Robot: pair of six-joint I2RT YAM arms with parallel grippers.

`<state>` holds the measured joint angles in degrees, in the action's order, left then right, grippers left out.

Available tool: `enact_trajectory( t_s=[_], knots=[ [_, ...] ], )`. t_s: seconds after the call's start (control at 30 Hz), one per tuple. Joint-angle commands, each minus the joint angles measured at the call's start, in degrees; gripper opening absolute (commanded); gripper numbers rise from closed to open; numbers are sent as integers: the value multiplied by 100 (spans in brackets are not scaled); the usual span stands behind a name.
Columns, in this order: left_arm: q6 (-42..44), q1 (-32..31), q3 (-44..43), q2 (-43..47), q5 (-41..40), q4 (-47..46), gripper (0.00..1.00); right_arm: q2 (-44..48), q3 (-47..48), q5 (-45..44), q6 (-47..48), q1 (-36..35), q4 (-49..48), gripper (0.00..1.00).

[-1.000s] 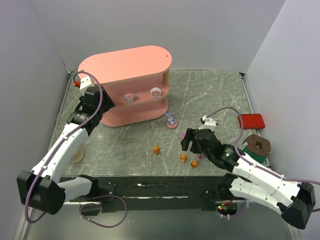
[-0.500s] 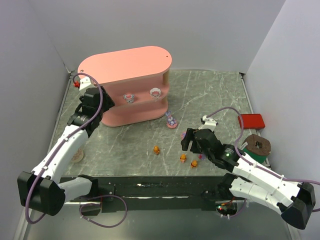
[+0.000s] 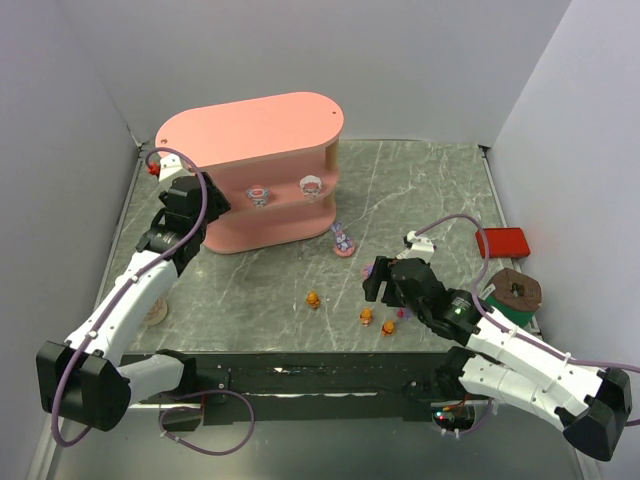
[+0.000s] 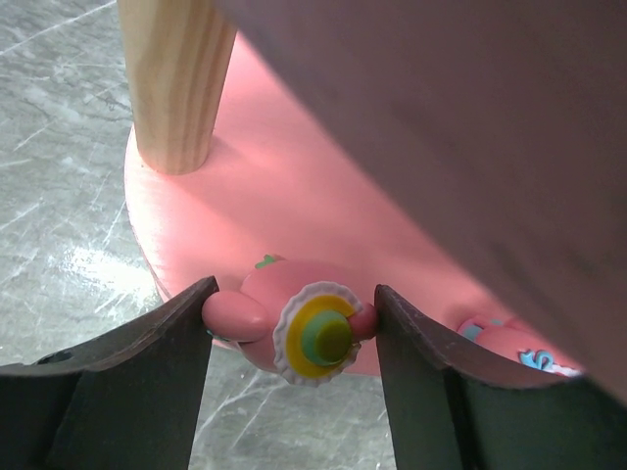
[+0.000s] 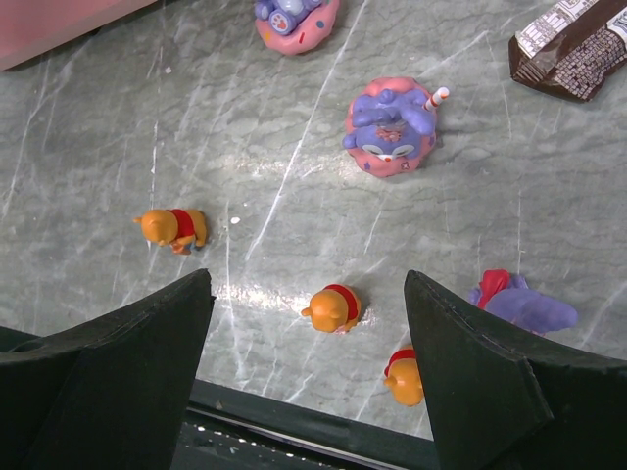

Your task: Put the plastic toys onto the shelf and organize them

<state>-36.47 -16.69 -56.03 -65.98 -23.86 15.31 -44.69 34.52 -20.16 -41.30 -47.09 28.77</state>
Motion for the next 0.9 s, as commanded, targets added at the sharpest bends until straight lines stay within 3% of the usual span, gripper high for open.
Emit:
enact_trajectory(
  t_s=[0.0, 0.87],
  knots=[
    [8, -19, -136, -152, 285, 33, 66, 100, 11, -137, -80, 33, -12, 86],
    [35, -28, -259, 23, 469, 121, 81, 92, 28, -128, -63, 42, -47, 86]
  ],
)
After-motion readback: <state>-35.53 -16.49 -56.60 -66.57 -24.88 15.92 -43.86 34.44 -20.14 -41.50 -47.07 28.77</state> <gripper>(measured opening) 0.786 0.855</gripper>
